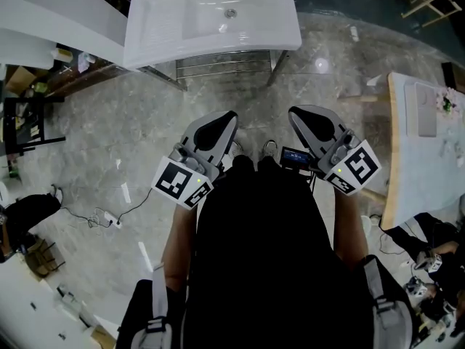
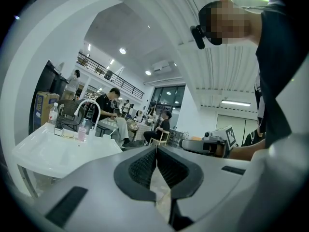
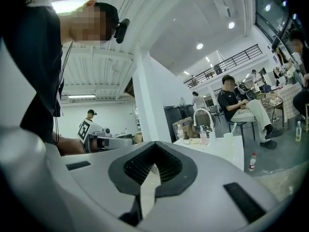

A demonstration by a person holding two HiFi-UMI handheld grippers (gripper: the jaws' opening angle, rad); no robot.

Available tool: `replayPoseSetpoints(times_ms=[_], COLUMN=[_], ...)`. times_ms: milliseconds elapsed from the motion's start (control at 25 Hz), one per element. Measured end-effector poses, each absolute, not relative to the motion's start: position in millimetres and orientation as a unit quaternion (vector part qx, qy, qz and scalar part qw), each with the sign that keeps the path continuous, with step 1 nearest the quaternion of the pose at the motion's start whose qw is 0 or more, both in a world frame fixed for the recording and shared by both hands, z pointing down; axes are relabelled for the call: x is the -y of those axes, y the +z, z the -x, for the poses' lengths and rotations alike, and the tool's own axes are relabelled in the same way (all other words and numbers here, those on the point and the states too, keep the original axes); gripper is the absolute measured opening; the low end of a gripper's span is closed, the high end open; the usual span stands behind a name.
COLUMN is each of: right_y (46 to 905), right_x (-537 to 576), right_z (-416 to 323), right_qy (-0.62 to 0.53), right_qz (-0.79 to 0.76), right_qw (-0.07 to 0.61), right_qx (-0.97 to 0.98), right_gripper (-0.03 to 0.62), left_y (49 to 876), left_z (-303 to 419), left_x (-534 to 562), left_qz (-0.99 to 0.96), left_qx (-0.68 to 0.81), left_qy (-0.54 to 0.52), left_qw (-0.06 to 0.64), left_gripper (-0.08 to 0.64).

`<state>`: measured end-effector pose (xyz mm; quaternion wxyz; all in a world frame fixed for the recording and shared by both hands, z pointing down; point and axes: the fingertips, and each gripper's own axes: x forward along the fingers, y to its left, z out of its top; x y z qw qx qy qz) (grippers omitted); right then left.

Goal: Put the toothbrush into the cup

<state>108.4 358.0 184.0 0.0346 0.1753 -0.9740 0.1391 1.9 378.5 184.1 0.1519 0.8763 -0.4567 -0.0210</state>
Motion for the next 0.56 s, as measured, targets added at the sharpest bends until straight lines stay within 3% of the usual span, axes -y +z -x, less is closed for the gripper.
replayPoseSetpoints(times_ms=[560], right_y=[191], right_x=[-347], right_z=[-95], right_qy=[0.149], right_qz=[-0.177], right_qw=[0.038], right_qx=[0.972], right_gripper=[0.014], left_y=[191], left_z=[7], left_x=[-365], left_qz=[-0.877], left_qx=[0.454], left_qy=[-0.012], left_qw=[0.157], left_gripper=[0.012])
